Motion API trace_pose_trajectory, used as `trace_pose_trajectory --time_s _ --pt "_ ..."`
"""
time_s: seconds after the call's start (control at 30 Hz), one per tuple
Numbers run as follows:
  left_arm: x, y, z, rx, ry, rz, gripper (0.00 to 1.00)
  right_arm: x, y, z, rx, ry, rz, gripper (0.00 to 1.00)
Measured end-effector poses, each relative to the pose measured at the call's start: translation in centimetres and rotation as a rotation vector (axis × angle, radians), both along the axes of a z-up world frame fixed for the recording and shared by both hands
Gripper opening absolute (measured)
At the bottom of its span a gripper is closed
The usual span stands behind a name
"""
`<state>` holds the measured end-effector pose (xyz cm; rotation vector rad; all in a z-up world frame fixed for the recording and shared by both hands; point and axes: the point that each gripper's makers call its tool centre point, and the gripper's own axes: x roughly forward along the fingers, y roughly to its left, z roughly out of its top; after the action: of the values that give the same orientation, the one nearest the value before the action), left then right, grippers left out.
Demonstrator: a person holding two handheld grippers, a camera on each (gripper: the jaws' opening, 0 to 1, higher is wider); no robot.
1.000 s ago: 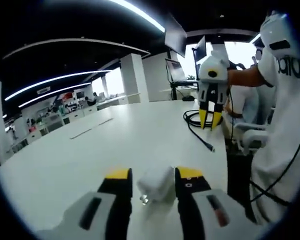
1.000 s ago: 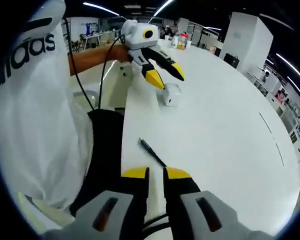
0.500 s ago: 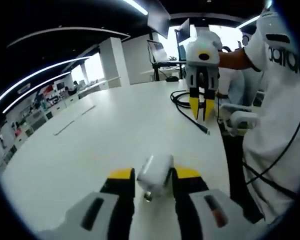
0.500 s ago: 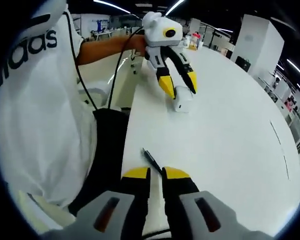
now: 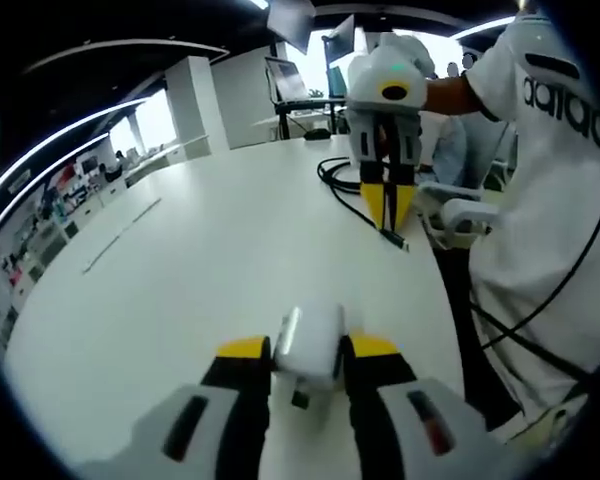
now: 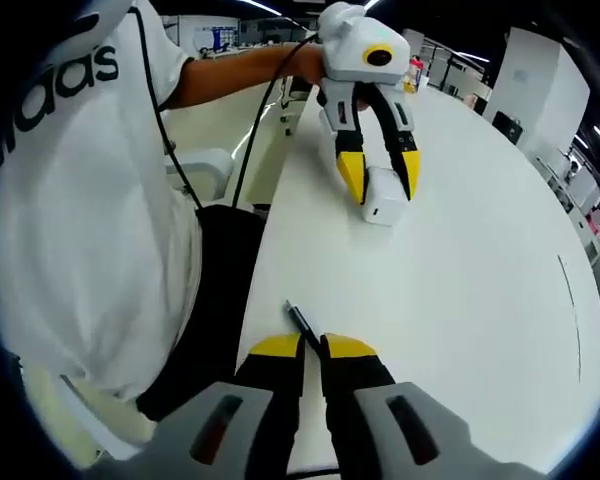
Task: Plug the desk Type‑C cable into the charger adapter.
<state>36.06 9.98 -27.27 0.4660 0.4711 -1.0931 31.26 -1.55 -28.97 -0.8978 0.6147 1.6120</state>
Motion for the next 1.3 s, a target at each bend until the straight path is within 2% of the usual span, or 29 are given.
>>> trace_pose_trajectory --time_s 0.13,0.4,0.8,0.87,0.9,0.93,1.13,1.3 --pt "0.0 0.0 -0.3 0.018 0.023 -0.02 0.27 -0.2 0.3 -0.2 -0.022 0.0 0.034 0.05" --pt "0.1 0.1 -0.6 0.012 0.071 -0.018 0.26 -0.3 0.5 -0.4 -0.046 0.005 0.067 0.05" --pt "-0.5 -1.0 -0.7 0.034 0.089 -0.03 0.26 -0.5 1.2 -0.7 -0.096 -0.003 0.112 0.04" --pt "-0.6 -1.0 -0.7 0.032 0.092 -0.032 0.26 -0.5 1.4 -0.7 -0.099 0.002 0.105 0.04" --pt "-0.6 -1.0 -0.7 0.031 0.094 -0.032 0.26 -0.6 1.4 -0.7 -0.102 0.034 0.068 0.04" --pt "-0.6 -1.0 -0.7 0.03 0.094 -0.032 0.26 -0.6 1.5 -0.7 -0.102 0.042 0.056 0.03" --pt "-0.4 -0.7 -0.8 0.029 0.096 -0.033 0.26 -0.8 1.6 -0.7 -0.09 0.046 0.048 0.03" --pt "-0.8 -1.3 -0.7 0.033 0.1 -0.039 0.26 -0.8 1.6 -0.6 -0.085 0.046 0.048 0.03"
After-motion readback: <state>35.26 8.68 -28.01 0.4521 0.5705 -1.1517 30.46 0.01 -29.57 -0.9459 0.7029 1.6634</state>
